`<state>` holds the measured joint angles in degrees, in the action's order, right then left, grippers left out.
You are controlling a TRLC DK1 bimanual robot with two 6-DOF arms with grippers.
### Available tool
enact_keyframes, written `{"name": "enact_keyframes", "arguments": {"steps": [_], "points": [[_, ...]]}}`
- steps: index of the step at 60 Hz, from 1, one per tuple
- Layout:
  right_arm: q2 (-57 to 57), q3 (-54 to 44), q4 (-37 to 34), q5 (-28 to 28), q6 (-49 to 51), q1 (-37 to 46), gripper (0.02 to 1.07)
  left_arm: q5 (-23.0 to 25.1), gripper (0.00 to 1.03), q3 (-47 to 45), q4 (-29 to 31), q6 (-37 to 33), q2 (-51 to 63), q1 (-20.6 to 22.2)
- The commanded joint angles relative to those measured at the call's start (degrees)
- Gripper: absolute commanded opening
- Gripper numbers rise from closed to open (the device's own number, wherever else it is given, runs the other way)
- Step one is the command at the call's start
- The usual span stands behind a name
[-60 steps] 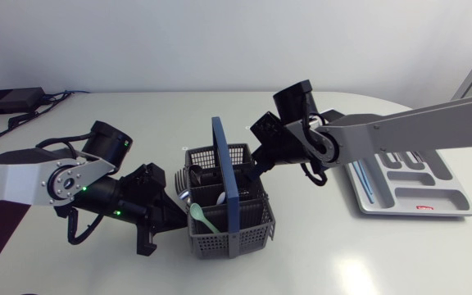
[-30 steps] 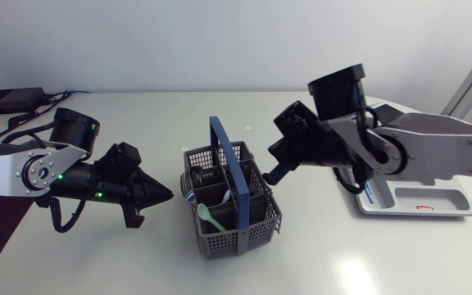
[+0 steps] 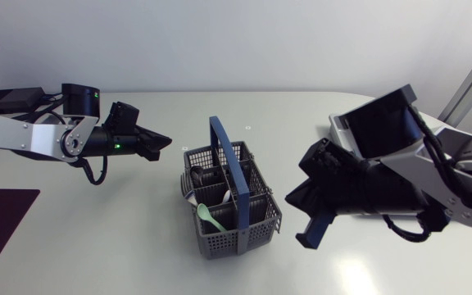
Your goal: Unload the cutlery basket into the drawer organizer.
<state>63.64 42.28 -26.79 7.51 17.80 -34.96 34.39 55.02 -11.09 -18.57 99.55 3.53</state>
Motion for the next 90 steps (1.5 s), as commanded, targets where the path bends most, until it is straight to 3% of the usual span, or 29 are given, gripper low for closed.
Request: {"name": "enact_keyframes", "arguments": {"steps": [1, 18, 30, 51, 56, 72, 90], "points": [[-0.88, -2.12, -1.78, 0.4, -1.1, -1.95, 0.14, 0.15, 0.17, 3.07, -0.95, 2.92, 3.55, -0.45], [-0.79, -4.31, -4.06, 0.58, -1.98, -8.46, 0.14, 0.41, 0.16, 8.08, -1.04, 5.21, 9.09, 2.18], [1.31, -6.07, -0.28, 1.46, -3.21, -9.42, 0.14, 9.55, 0.1, 12.65, 10.57, 0.11, 11.11, 3.06], [5.36, -7.48, 5.96, 1.02, -3.65, -9.16, 0.14, 12.81, 0.06, 13.88, 21.82, -10.0, 11.37, 5.26], [6.94, -7.57, 8.15, -1.44, -3.56, -9.07, 0.14, 13.68, 0.06, 13.97, 24.19, -12.28, 11.37, 5.7], [7.82, -7.48, 11.58, -3.9, -1.19, -2.39, 0.14, 15.88, 0.06, 12.12, 31.4, -20.1, 9.88, 5.08], [14.15, -3.52, 16.41, -3.82, 1.27, 3.14, 0.14, 16.76, 0.06, 4.21, 33.42, -24.32, 3.72, 4.82]]}}
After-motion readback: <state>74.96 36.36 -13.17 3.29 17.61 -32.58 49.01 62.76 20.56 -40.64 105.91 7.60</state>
